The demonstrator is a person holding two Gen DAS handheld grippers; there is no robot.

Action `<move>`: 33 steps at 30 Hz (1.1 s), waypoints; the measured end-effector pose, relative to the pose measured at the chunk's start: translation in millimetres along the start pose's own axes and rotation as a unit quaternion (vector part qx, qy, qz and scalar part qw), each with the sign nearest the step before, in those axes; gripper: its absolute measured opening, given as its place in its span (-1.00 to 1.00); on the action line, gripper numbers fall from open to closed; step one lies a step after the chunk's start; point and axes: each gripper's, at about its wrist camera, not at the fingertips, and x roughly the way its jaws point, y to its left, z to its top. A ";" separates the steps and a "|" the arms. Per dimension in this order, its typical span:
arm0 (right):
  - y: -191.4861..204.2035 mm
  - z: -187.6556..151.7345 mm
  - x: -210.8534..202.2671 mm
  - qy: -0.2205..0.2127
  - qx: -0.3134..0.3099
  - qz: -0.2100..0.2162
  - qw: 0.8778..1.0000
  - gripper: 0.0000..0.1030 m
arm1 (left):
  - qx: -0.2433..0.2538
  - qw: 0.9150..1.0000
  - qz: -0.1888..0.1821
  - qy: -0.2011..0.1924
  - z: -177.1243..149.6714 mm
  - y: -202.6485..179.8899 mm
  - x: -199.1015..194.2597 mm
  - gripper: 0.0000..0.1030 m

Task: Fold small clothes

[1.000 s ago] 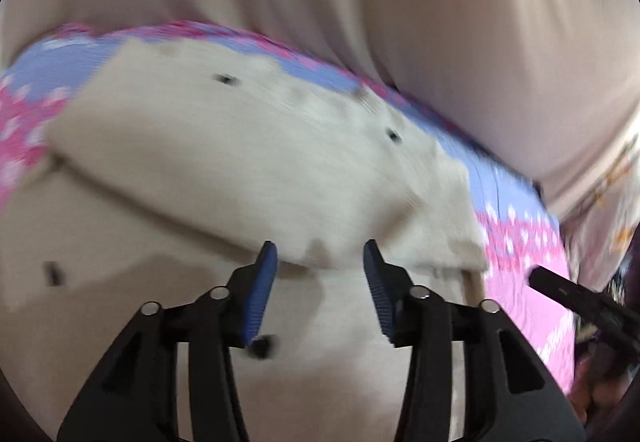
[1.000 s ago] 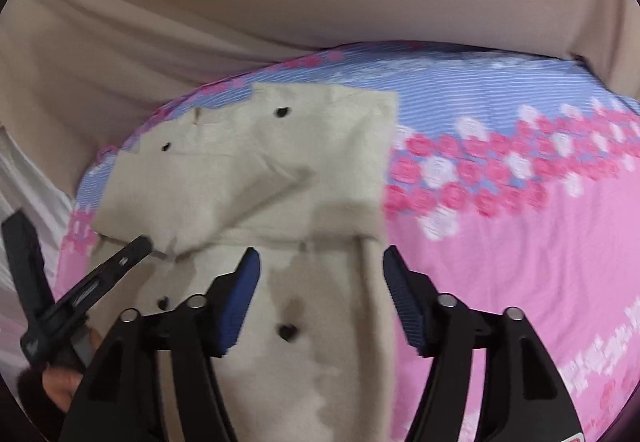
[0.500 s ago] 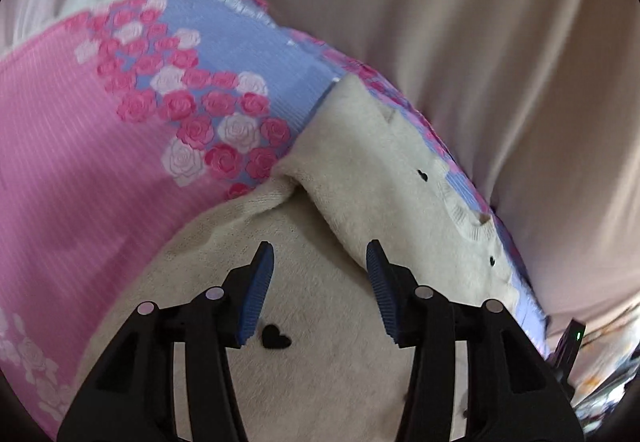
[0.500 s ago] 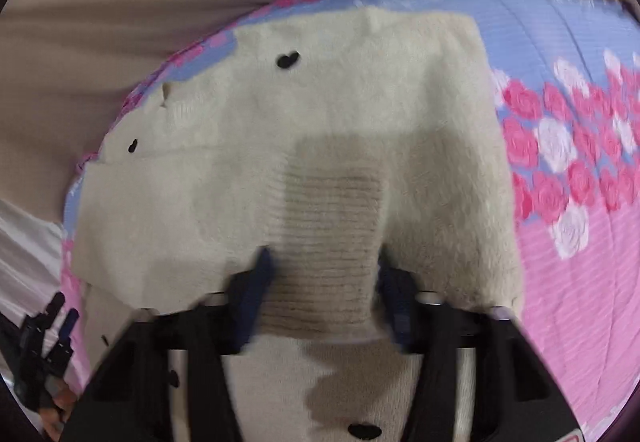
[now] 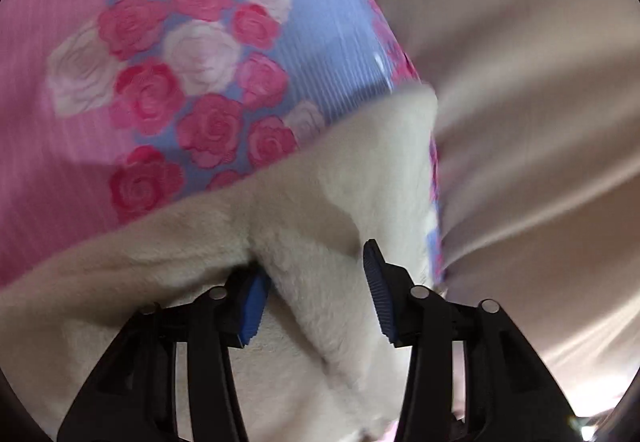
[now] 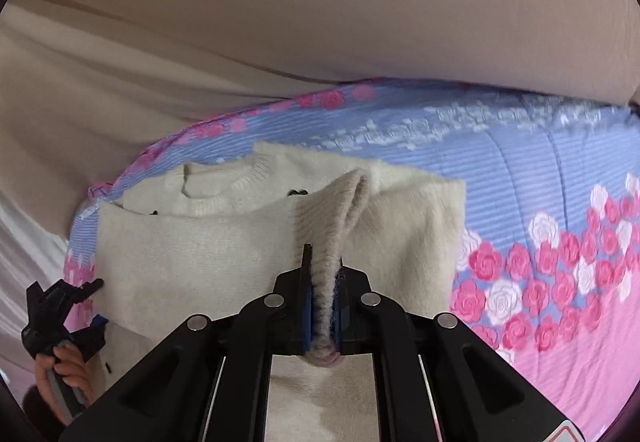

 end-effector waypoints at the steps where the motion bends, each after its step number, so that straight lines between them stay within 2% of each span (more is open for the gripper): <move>1: -0.2 0.9 -2.4 -0.004 0.003 0.006 1.000 -0.87 | 0.000 1.000 0.004 0.000 0.5 -1.5 -2.4 -0.16; 4: 0.7 7.1 -12.8 -0.015 -0.004 0.018 1.000 -0.87 | 0.008 1.000 0.004 -0.016 0.0 -4.9 -10.1 -0.17; 7: 6.7 13.7 -26.9 -0.039 -0.010 0.024 0.999 -0.87 | 0.028 0.998 -0.012 -0.052 6.2 -14.7 -20.0 -0.57; 9: 1.9 9.2 -27.8 -0.046 -0.006 0.016 0.999 -0.87 | 0.051 0.996 -0.013 -0.071 8.4 -21.5 -27.3 -0.65; 10: -4.9 3.9 -23.0 -0.038 -0.004 0.006 0.999 -0.87 | 0.061 0.996 -0.005 -0.068 8.7 -22.8 -26.7 -0.66; 13: -33.7 -26.6 26.0 0.040 -0.003 -0.053 0.998 -0.87 | 0.070 0.996 0.024 -0.047 3.9 -10.9 -15.6 -0.73; 14: -44.9 -38.5 40.5 0.065 0.009 -0.055 0.996 -0.87 | 0.067 0.996 0.036 -0.041 1.8 -2.8 -11.7 -0.73; 15: -49.0 -42.0 35.9 0.044 0.019 -0.041 0.998 -0.87 | 0.058 0.997 0.032 -0.038 3.4 2.0 -8.6 -0.74; 17: -50.7 -39.3 23.4 0.040 0.046 -0.044 0.997 -0.83 | 0.056 0.997 0.021 -0.044 1.5 7.8 -13.4 -0.74; 19: -44.8 -32.5 -1.9 0.006 0.063 -0.091 0.994 -0.63 | 0.071 0.996 0.025 -0.043 0.7 5.6 -16.1 -0.71; 20: -36.1 -28.8 -14.9 -0.019 0.054 -0.101 0.993 -0.56 | 0.077 0.996 0.025 -0.042 2.2 5.1 -16.6 -0.70; 22: -5.1 -17.5 -30.4 -0.050 0.014 -0.072 0.996 -0.56 | 0.083 0.995 0.025 -0.041 3.6 -0.6 -17.8 -0.70; 23: 21.6 -8.0 -27.6 -0.042 -0.020 -0.042 0.998 -0.56 | 0.086 0.995 0.024 -0.040 3.2 -0.7 -16.9 -0.70; 25: 79.7 6.6 -5.9 0.002 -0.090 0.027 0.996 -0.56 | 0.085 0.995 0.021 -0.039 1.7 -1.4 -12.5 -0.70; 26: 116.3 11.8 10.5 0.023 -0.130 0.067 0.989 -0.56 | 0.083 0.996 0.018 -0.040 1.0 -0.4 -11.8 -0.70; 29: 203.7 17.9 57.6 0.062 -0.210 0.125 0.968 -0.56 | 0.077 0.996 0.011 -0.041 4.6 -1.8 -3.0 -0.69; 32: 276.1 21.3 107.7 0.095 -0.269 0.127 0.950 -0.55 | 0.086 0.996 0.013 -0.035 7.4 -2.1 -2.6 -0.69; 33: 289.0 23.0 118.5 0.100 -0.277 0.125 0.948 -0.52 | 0.089 0.995 0.013 -0.033 8.1 -2.4 -2.6 -0.69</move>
